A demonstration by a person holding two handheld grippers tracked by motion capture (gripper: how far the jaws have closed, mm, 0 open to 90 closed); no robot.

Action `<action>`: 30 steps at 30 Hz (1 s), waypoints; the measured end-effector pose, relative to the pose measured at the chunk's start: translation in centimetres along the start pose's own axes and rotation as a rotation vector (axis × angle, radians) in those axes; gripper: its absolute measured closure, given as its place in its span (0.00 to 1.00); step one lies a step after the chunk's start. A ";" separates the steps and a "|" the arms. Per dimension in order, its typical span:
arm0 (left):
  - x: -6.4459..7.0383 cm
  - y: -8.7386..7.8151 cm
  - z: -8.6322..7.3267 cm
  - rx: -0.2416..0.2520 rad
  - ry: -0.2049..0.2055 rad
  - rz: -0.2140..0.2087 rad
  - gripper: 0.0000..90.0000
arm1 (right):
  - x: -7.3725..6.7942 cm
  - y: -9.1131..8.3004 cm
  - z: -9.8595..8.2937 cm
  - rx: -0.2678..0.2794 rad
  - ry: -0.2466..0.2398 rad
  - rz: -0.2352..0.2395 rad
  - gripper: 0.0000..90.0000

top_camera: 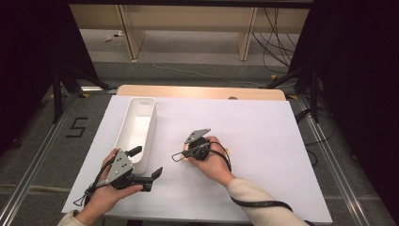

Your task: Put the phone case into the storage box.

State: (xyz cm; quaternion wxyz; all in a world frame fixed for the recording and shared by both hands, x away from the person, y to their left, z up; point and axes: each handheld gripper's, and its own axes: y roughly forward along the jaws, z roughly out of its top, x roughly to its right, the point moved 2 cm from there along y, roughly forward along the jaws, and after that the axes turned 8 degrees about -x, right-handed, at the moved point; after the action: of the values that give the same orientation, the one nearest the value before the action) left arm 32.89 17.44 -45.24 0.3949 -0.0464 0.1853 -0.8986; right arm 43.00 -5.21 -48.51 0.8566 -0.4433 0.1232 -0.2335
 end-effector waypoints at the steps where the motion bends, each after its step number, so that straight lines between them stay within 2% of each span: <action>1: 0.0 0.0 0.0 0.000 -0.001 -0.001 0.02 | 0.0 0.1 0.0 -0.003 0.001 -0.003 1.00; 2: 0.0 0.0 0.0 -0.001 0.000 -0.001 0.02 | 0.0 0.1 -0.1 -0.019 0.000 0.005 1.00; 9: 0.0 0.0 0.0 -0.002 0.002 0.001 0.02 | 0.0 0.3 -0.2 -0.031 0.013 -0.009 1.00; 10: 0.0 0.0 0.0 -0.001 0.001 0.000 0.02 | 0.0 0.3 -0.2 -0.040 0.011 0.005 1.00; 11: 0.0 0.0 0.0 -0.001 0.000 0.000 0.02 | 0.0 0.4 -0.3 -0.034 0.011 -0.005 1.00; 16: 0.0 0.0 0.0 -0.001 0.000 -0.001 0.02 | 0.0 0.6 -0.2 -0.047 0.023 0.005 1.00; 22: 0.0 0.0 0.0 -0.002 0.000 -0.001 0.02 | 0.0 0.6 -0.2 -0.051 -0.003 0.017 1.00; 30: 0.0 0.0 0.0 -0.002 0.000 -0.001 0.02 | 0.0 0.3 -0.1 -0.100 -0.034 0.037 1.00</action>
State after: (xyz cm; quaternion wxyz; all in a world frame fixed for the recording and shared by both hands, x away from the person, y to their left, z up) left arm 32.91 17.47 -45.27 0.3944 -0.0468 0.1865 -0.8986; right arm 43.00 -5.15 -48.81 0.8395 -0.4870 0.1285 -0.2038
